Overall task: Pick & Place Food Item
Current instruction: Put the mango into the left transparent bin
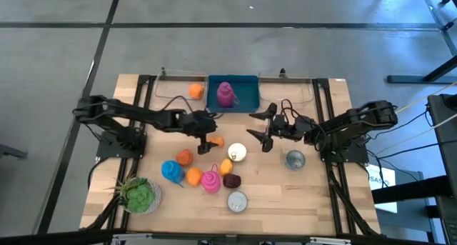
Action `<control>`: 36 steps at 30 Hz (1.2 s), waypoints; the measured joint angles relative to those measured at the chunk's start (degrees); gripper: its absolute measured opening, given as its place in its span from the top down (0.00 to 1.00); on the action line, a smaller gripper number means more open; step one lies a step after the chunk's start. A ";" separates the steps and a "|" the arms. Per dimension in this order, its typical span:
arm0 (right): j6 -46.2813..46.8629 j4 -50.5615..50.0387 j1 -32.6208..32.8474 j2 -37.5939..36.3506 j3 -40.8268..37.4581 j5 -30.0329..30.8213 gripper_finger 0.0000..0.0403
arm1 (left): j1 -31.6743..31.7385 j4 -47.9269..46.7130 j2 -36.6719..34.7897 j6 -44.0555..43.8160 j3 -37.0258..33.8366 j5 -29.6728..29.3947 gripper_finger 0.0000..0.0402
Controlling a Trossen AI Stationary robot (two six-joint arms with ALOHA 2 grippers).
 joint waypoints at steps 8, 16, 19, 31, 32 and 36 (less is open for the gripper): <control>-0.46 -0.85 -1.28 -0.07 0.00 -1.85 0.24 | 0.12 -2.59 7.65 0.90 3.31 1.09 0.01; -0.27 -0.85 -1.45 -0.09 0.00 -2.40 0.24 | 0.12 -6.38 11.88 1.05 4.65 1.02 0.01; -0.27 -0.85 -1.42 -0.09 0.00 -3.14 0.24 | 0.12 -6.73 12.06 1.23 4.67 -0.02 0.01; -0.23 -0.85 -1.45 -0.09 -0.01 -3.10 0.24 | 0.12 -9.57 12.60 2.93 4.63 -5.90 0.10; -0.20 -0.84 -1.45 -0.09 -0.01 -3.09 0.24 | 0.12 -9.31 12.58 2.93 4.63 -5.90 0.12; -0.12 -0.84 -1.45 -0.09 -0.02 -3.06 0.24 | 0.12 -9.31 12.56 2.67 4.65 -5.82 0.20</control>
